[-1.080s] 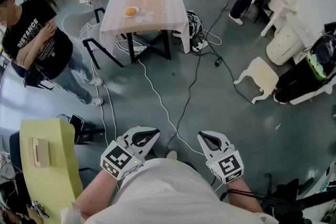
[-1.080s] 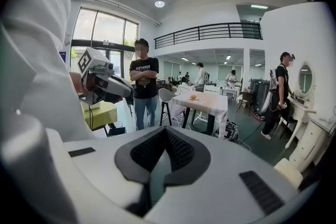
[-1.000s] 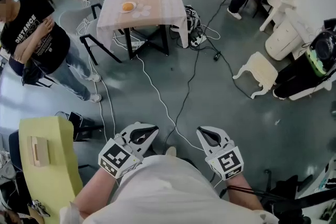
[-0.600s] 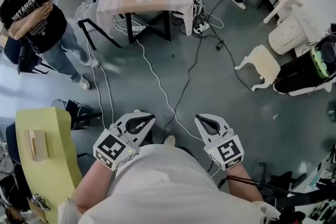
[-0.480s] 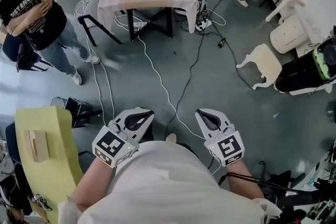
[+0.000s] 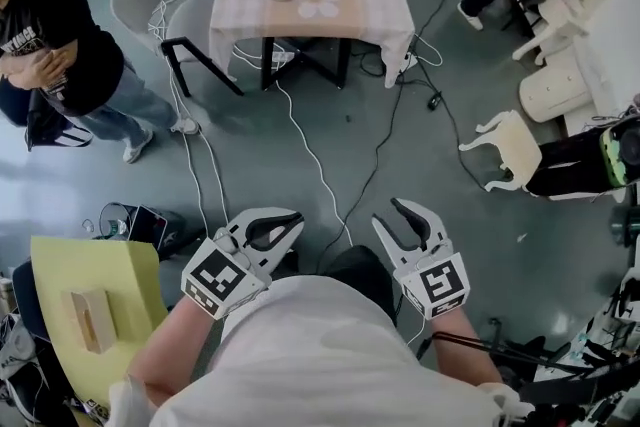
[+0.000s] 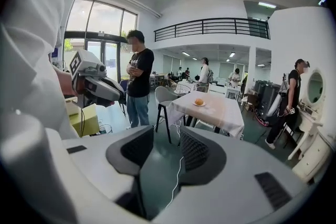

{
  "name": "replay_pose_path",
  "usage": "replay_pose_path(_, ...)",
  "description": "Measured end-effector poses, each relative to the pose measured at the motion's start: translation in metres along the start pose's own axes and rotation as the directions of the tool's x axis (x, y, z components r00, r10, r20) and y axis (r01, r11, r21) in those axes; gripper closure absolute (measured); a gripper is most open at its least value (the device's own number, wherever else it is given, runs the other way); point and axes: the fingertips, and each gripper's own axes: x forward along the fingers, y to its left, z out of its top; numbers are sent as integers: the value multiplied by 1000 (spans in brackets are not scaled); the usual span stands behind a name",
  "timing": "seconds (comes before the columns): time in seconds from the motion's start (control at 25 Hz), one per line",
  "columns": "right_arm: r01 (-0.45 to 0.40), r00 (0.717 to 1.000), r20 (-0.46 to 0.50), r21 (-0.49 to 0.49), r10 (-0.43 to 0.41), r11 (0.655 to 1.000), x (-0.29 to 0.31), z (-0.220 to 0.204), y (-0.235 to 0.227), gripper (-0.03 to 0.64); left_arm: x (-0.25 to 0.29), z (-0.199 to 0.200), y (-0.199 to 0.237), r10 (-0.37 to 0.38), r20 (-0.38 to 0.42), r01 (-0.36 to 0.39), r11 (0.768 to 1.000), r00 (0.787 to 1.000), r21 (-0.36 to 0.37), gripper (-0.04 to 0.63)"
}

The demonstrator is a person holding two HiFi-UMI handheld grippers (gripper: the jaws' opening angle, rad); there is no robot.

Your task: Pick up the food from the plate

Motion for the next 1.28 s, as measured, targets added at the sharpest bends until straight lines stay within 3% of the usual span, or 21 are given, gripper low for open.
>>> replay_pose_path(0.12, -15, 1000, -12, -11, 15, 1000, 32, 21, 4, 460, -10, 3, 42, 2, -8, -2, 1000, 1000, 14, 584)
replay_pose_path(0.24, -35, 999, -32, -6, 35, 999, 55, 25, 0, 460, -10, 8, 71, 23, 23, -23, 1000, 999, -15, 563)
replay_pose_path(0.44, -66, 997, -29, -12, 65, 998, 99, 39, -35, 461, 15, 19, 117, 58, 36, -56, 997, 998, -47, 531)
replay_pose_path(0.76, -192, 981, 24, -45, 193, 980, 183, 77, -153, 462, 89, 81, 234, 235, 36, -233, 971, 971, -59, 500)
replay_pose_path(1.08, -223, 974, 29, -67, 226, 972, 224, 96, -293, 461, 183, 132, 350, 321, -48, -321, 947, 946, 12, 431)
replay_pose_path(1.28, -230, 973, 20, -33, 231, 973, 255, 101, -332, 461, 217, 138, 431, 355, -141, -345, 934, 924, 89, 383)
